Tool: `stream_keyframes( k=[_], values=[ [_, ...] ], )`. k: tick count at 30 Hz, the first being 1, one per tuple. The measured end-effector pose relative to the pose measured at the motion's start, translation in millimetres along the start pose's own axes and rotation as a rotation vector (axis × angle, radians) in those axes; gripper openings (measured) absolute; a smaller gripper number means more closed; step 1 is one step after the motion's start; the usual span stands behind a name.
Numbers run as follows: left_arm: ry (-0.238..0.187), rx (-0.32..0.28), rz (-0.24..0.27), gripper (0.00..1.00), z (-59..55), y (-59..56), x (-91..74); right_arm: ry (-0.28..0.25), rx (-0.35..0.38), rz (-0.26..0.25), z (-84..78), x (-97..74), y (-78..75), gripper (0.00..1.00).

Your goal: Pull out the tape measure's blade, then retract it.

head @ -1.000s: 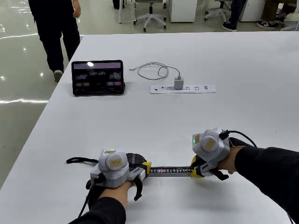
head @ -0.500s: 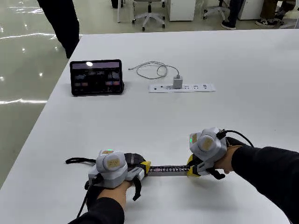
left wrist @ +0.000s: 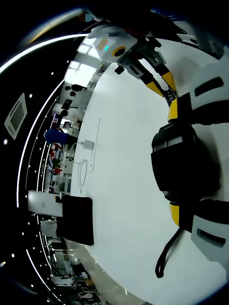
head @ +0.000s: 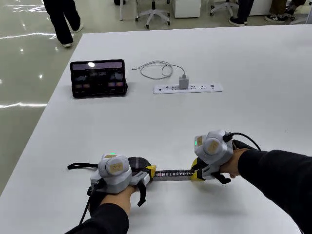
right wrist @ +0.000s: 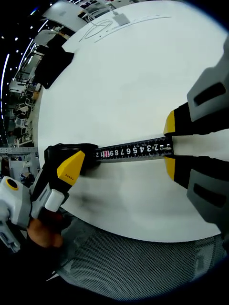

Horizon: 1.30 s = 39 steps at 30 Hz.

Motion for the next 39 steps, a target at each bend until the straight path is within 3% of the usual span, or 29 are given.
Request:
stream_keyframes(
  k=[12,24,27,39],
  values=[
    [-0.002,-0.003,-0.008,0.59,0.2,0.6,-0.3,-0.031,-0.007,0.008,14.4,14.0,5.2,0.11],
    [-0.004,-0.006,-0.007,0.59,-0.1,0.3,-0.1,-0.045,-0.007,0.009,19.6,19.2,4.8,0.11],
    [-0.004,-0.005,-0.004,0.59,-0.3,-0.2,-0.3,-0.068,0.032,0.016,20.8,21.3,4.6,0.11],
    [-0.007,-0.009,0.001,0.59,-0.1,-0.8,-0.7,-0.087,0.013,0.01,25.2,27.6,4.9,0.11]
  ],
)
Point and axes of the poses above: the centre of the closed fingertips' face, and the gripper's own axes: x roughly forward along the fingers, y roughly to its left, z roughly out of its top, the point moved 8 cm from there along -x, roughly backward along the fingers, and after that the axes turned 15 degrees about -y, right-handed, at the moved point
